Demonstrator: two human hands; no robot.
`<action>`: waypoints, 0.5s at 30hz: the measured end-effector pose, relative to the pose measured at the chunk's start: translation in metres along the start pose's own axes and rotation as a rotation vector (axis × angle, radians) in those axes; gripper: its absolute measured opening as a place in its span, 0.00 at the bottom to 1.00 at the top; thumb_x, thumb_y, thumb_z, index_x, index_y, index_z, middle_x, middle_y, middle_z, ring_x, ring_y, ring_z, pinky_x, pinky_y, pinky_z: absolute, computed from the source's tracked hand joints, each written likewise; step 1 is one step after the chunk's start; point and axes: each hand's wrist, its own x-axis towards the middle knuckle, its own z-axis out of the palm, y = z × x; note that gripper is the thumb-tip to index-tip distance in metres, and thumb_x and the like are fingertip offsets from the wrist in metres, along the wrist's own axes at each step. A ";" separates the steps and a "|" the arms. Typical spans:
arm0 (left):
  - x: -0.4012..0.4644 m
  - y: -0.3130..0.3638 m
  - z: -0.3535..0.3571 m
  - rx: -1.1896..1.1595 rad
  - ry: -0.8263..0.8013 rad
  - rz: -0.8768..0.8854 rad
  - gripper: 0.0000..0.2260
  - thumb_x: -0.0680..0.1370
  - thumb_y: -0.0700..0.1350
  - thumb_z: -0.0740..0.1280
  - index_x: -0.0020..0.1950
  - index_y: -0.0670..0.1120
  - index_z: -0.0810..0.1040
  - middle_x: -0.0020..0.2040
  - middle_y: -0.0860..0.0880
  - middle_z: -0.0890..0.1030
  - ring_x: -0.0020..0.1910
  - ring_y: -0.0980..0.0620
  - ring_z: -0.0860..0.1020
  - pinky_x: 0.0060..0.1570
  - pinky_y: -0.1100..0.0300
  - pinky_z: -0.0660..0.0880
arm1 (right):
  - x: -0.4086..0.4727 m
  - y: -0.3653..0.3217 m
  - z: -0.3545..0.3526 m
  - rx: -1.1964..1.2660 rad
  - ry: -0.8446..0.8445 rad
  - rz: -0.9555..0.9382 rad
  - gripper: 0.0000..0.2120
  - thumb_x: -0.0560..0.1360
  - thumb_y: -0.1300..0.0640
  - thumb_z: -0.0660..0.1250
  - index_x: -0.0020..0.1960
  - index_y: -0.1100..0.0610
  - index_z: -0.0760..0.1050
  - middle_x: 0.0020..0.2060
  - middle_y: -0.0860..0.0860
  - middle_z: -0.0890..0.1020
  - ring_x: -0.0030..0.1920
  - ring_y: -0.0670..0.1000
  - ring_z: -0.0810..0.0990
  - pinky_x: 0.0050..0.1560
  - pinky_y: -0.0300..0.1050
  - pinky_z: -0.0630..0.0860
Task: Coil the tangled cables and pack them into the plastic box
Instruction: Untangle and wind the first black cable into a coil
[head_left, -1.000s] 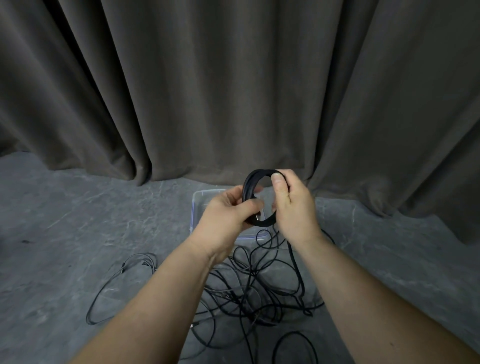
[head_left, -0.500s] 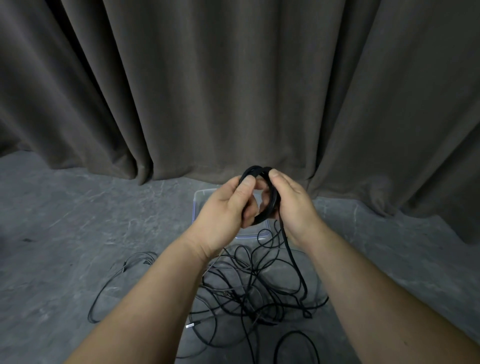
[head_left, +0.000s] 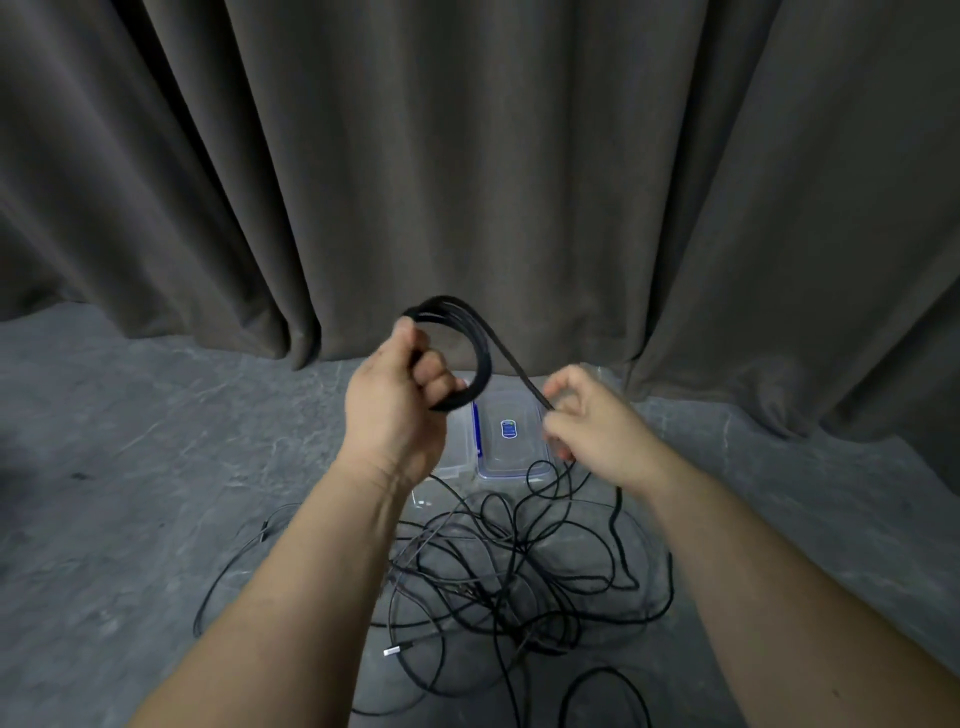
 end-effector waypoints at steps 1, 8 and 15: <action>0.004 0.005 -0.004 -0.041 0.048 0.022 0.16 0.84 0.48 0.55 0.36 0.51 0.63 0.23 0.56 0.58 0.20 0.57 0.55 0.31 0.64 0.64 | 0.000 0.005 -0.002 -0.099 0.012 0.014 0.09 0.73 0.62 0.63 0.45 0.48 0.68 0.32 0.46 0.77 0.32 0.51 0.75 0.34 0.44 0.70; 0.010 0.012 -0.017 0.035 0.158 0.157 0.14 0.84 0.46 0.57 0.37 0.50 0.63 0.26 0.54 0.63 0.26 0.57 0.59 0.28 0.66 0.59 | -0.008 0.000 -0.008 -0.641 0.226 -0.259 0.06 0.75 0.59 0.65 0.45 0.49 0.78 0.34 0.47 0.79 0.38 0.52 0.76 0.38 0.44 0.71; 0.000 -0.013 -0.017 0.538 -0.055 0.203 0.14 0.84 0.44 0.55 0.38 0.48 0.64 0.28 0.52 0.65 0.29 0.55 0.63 0.33 0.62 0.62 | -0.025 -0.049 -0.002 -0.467 -0.010 -0.387 0.14 0.72 0.61 0.63 0.49 0.50 0.84 0.40 0.44 0.79 0.43 0.45 0.76 0.43 0.38 0.70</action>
